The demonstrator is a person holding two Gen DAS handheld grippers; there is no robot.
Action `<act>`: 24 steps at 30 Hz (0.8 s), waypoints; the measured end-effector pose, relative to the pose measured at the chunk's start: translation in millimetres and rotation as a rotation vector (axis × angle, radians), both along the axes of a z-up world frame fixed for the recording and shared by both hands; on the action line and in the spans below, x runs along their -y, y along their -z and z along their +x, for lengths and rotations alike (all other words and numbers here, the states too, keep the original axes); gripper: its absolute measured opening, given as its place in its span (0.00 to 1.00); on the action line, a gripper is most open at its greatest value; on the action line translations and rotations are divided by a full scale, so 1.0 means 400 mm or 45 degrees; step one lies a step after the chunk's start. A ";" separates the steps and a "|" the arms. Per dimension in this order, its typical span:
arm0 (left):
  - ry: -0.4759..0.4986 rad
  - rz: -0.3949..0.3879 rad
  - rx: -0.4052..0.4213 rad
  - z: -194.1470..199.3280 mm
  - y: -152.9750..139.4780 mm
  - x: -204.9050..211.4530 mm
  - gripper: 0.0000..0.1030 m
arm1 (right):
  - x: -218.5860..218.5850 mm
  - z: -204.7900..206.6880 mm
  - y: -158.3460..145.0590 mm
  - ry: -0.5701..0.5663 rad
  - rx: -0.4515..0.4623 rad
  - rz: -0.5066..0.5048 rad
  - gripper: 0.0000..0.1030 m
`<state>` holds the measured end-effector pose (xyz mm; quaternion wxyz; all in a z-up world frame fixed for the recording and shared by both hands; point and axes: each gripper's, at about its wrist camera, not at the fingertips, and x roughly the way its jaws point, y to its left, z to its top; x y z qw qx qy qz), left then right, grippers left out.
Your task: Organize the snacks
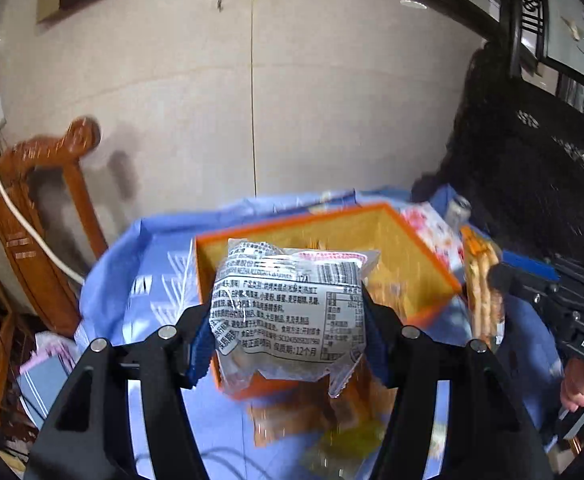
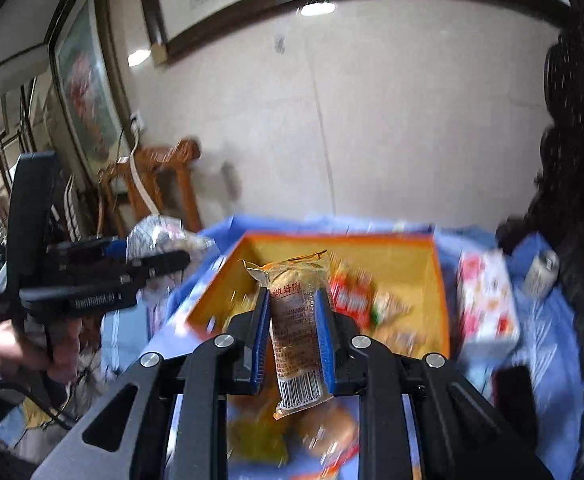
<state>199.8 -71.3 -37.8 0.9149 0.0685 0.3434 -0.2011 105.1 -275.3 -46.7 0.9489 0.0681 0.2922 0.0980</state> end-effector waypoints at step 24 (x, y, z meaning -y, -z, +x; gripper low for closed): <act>-0.192 0.055 -0.154 0.020 0.134 -0.030 0.96 | 0.090 0.001 0.093 0.238 -0.095 -0.029 0.86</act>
